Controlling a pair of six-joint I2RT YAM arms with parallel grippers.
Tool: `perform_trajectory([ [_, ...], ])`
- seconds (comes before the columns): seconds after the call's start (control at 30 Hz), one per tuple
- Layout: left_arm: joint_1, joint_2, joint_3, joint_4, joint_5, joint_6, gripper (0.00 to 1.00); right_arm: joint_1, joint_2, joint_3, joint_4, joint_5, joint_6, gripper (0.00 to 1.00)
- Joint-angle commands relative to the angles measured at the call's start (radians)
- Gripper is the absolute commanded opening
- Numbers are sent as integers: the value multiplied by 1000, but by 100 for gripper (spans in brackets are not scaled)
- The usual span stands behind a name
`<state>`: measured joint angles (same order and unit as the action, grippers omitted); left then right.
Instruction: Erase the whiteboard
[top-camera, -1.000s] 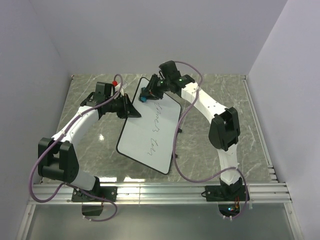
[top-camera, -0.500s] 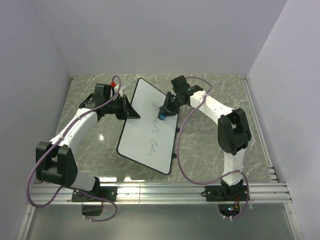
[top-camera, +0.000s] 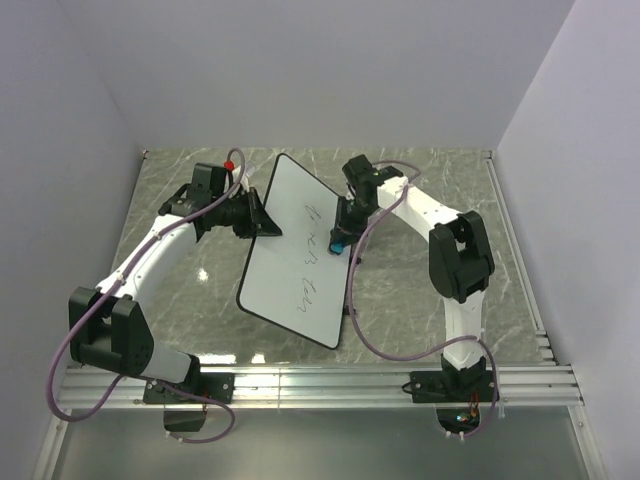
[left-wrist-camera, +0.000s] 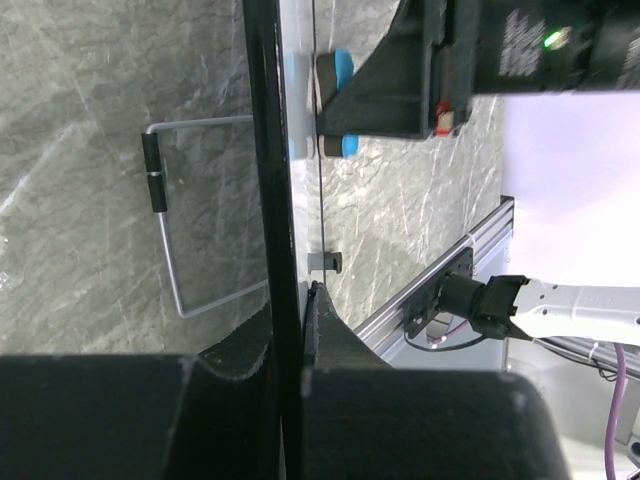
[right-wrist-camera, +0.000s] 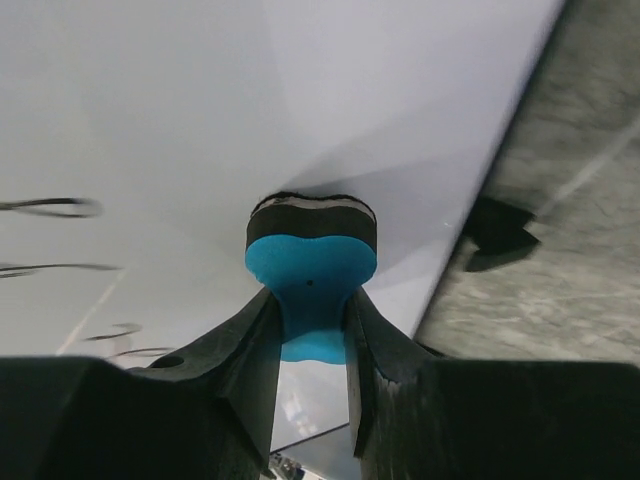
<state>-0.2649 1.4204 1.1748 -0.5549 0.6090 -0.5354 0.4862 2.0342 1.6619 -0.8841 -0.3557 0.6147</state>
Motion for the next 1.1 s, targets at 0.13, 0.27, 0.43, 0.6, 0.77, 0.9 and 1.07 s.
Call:
perform_trajectory([
  [0.13,-89,61,29,-34,-42,314,0,68,135,340,152,-219,60,0],
  [0.27,-126,71,13,-2,-2,311,0,66,213,458,149,-252,95,0],
  [0.43,-139,69,19,6,9,307,0,58,228,428,155,-243,109,0],
  [0.6,-139,69,25,26,11,299,0,29,170,215,139,-184,36,0],
  [0.77,-139,66,23,45,20,287,0,11,20,-43,140,-42,-44,0],
  [0.9,-139,71,20,61,17,282,0,15,-54,-230,204,-46,-41,0],
  [1.07,-139,75,17,73,8,278,0,49,-107,-199,209,-87,8,0],
])
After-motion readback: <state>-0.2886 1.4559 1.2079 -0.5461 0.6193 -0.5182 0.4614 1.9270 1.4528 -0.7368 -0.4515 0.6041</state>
